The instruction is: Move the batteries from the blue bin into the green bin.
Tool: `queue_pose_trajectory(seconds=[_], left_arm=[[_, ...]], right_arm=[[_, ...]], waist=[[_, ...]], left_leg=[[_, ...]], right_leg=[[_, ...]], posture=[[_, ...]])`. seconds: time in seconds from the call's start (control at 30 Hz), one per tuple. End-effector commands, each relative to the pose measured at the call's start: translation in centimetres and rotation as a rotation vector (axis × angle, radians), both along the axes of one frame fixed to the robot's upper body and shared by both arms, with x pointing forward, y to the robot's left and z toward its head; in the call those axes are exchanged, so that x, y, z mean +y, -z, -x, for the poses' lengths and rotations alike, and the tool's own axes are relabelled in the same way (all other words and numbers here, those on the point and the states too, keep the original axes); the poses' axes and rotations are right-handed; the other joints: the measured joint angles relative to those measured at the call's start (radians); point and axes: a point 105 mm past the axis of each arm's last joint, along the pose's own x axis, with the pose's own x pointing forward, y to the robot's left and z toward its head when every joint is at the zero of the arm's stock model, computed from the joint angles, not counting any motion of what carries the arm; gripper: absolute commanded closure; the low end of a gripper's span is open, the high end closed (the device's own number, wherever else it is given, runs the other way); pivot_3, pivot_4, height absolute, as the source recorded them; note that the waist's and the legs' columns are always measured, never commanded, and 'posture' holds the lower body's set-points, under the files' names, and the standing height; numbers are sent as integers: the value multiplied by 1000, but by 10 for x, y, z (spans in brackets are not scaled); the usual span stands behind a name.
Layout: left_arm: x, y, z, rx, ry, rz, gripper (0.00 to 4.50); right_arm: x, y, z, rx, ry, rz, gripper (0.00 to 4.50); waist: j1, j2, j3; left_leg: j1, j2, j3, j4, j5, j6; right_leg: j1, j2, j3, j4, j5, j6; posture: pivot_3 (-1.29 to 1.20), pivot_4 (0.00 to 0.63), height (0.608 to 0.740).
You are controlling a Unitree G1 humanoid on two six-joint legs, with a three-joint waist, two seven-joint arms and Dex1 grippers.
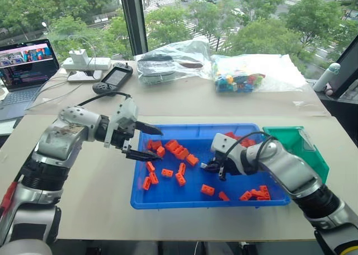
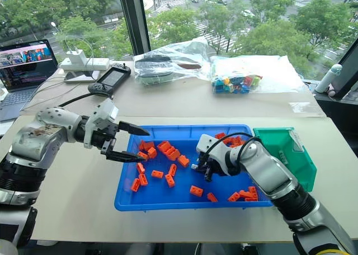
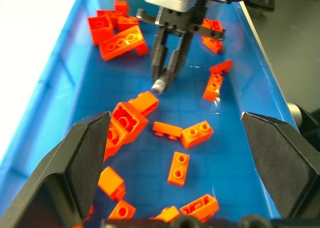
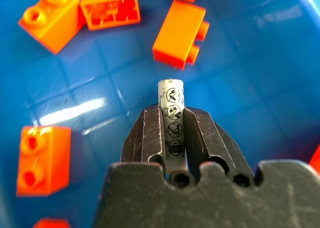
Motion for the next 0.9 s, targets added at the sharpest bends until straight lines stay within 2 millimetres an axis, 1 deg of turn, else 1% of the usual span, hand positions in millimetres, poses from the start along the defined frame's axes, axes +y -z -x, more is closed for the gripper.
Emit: queue_pose_trajectory(seconds=[0.03,0.13,0.17,0.23,0.3,0.33,0.37,0.4,0.43,0.53,0.6,0.77,0.9], left_arm=[[0,-21,-5,-52,-27,91,0],[-4,-26,-2,-56,-9,115,0],[-6,-27,-3,-63,-6,115,0],[-8,-28,-3,-69,-3,120,0],[-17,-31,-3,-70,19,149,0],[-23,-33,-3,-73,33,165,0],[-28,-34,-2,-77,47,175,0],[-31,-35,-2,-80,57,181,0],[-34,-37,-3,-85,62,191,0],[-39,-41,-3,-85,76,217,0],[-42,-40,-3,-86,89,213,0],[-46,-42,-5,-87,108,218,0],[-47,-42,-5,-87,112,220,0]], right_arm=[[-10,-59,-2,-99,-1,-87,4248],[-31,-85,-3,-132,49,-106,4248],[-44,-93,-3,-150,83,-93,4248],[-62,-102,-4,-174,131,-68,4248],[-94,-109,-4,-191,215,-15,4248],[-116,-110,-4,-196,278,23,4248],[-134,-110,-3,-199,330,59,4248],[-147,-110,-1,-200,365,87,4248],[-156,-110,1,-196,392,93,4248],[-171,-107,7,-186,443,110,4248],[-179,-100,10,-176,472,118,4248],[-183,-86,14,-154,498,110,4248],[-187,-77,13,-150,520,113,4248]], waist=[[1,0,0],[2,0,0],[4,0,0],[8,0,0],[10,0,0],[16,0,0],[21,0,0],[25,0,0],[26,0,0],[20,0,0],[11,0,0],[2,0,0],[4,0,0]], left_leg=[[0,0,0,0,0,0],[0,0,0,0,0,0],[0,0,0,0,0,0],[0,0,0,-1,0,0],[0,0,1,-1,0,0],[0,0,1,-1,0,0],[-1,-1,1,-1,0,0],[-1,-1,1,-1,0,0],[-1,-1,1,-1,0,0],[-1,0,2,-1,0,0],[0,0,3,-1,0,0],[0,0,2,-1,0,0],[0,0,2,-1,0,0]], right_leg=[[0,0,0,0,0,0],[0,0,0,0,0,0],[0,0,0,0,0,0],[0,0,0,0,0,0],[1,-1,0,-1,0,0],[1,-1,0,-1,0,0],[1,-1,0,-2,0,0],[1,-1,0,-2,0,0],[1,-2,0,-2,0,0],[1,-2,1,-2,0,0],[0,-1,1,-2,0,0],[1,-1,1,-2,0,0],[1,-1,1,-2,0,0]], posture=[[0,150,732],[0,150,732],[0,150,732],[0,150,732],[0,150,732],[0,150,732],[0,150,732],[0,150,732],[0,150,732],[0,150,732],[0,150,732],[0,150,732],[0,150,732]])
